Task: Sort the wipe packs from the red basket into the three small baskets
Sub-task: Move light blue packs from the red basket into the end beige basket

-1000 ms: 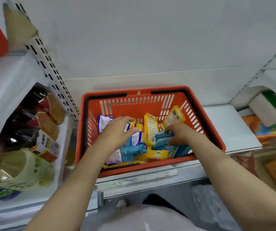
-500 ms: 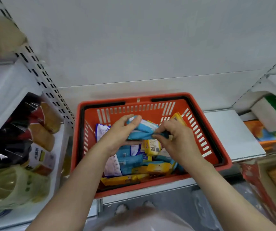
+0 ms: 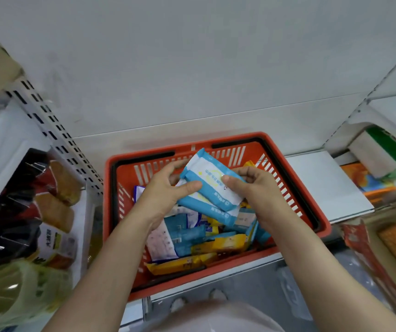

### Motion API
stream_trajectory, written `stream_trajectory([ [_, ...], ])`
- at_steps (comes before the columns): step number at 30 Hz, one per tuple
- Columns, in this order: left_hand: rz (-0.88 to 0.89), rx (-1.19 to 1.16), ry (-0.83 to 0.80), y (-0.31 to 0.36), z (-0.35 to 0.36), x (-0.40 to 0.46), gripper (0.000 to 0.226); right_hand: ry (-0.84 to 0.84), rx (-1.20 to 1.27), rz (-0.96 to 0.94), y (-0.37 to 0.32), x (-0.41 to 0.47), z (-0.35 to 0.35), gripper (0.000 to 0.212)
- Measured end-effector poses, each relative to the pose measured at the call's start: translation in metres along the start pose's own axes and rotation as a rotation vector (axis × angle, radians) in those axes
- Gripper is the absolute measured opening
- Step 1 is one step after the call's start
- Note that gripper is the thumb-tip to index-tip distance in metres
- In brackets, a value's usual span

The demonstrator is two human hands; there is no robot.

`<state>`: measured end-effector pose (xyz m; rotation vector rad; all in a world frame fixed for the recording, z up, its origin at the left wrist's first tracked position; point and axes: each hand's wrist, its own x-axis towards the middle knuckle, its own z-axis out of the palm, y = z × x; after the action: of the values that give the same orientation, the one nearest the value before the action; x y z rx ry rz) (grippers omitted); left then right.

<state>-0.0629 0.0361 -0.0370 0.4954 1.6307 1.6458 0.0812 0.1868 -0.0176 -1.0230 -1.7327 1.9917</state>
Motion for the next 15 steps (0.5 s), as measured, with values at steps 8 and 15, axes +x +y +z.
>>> stream_trajectory([
  [8, -0.034, 0.007, 0.053, -0.007, -0.001, -0.001, 0.034, 0.106, 0.194, 0.029, 0.006, -0.015, -0.012, 0.061],
  [15, -0.017, 0.003, 0.096, -0.006, 0.034, -0.013, 0.036, 0.198, 0.381, 0.086, 0.001, -0.056, -0.059, 0.031],
])
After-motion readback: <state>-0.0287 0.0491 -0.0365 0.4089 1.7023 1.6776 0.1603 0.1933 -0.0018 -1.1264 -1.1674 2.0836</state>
